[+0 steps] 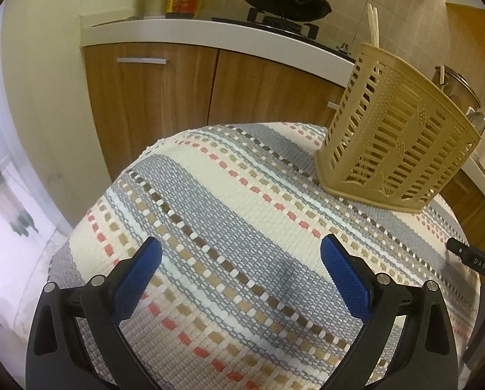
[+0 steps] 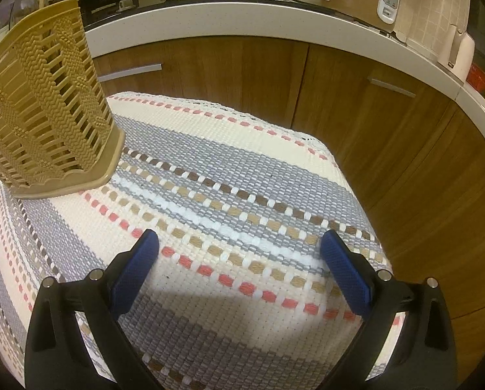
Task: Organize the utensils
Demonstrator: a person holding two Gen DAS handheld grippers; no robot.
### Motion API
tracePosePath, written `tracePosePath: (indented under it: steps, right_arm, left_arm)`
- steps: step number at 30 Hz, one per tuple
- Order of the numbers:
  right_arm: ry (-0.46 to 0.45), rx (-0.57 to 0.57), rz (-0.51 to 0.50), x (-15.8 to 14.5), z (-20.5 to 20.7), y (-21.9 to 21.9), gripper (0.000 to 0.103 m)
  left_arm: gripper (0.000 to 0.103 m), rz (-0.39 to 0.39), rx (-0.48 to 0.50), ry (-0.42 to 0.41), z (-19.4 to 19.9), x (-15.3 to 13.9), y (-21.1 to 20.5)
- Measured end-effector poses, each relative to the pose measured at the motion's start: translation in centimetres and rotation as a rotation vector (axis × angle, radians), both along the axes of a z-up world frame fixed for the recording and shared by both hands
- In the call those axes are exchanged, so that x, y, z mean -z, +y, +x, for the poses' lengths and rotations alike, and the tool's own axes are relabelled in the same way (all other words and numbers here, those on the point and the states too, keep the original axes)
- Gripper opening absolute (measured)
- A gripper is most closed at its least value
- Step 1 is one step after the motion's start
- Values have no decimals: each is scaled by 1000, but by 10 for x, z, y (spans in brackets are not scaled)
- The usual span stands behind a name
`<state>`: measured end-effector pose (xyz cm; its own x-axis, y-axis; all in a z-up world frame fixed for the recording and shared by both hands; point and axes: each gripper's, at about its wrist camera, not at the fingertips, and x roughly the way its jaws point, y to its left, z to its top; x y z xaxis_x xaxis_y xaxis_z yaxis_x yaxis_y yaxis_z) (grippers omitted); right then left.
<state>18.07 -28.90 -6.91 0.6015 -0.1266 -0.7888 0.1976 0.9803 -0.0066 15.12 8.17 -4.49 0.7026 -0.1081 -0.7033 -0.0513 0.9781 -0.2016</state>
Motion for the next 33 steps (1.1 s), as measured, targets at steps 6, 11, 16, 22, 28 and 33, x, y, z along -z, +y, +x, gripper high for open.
tracePosePath:
  steps: [6, 11, 16, 22, 28, 33]
  right_arm:
    - [0, 0, 0, 0, 0, 0, 96]
    - [0, 0, 0, 0, 0, 1, 96]
    - [0, 0, 0, 0, 0, 0, 96]
    - [0, 0, 0, 0, 0, 0, 96]
    - [-1, 0, 0, 0, 0, 0, 96]
    - [-1, 0, 1, 0, -1, -1, 96]
  left_arm:
    - [95, -19, -2, -4, -2, 0, 3]
    - [94, -23, 10, -4, 0, 1, 2]
    - [95, -25, 15, -18, -2, -1, 1]
    - [95, -37, 16, -28, -4, -2, 2]
    - [94, -47, 23, -34, -5, -2, 4]
    - [95, -42, 26, -37, -5, -3, 3]
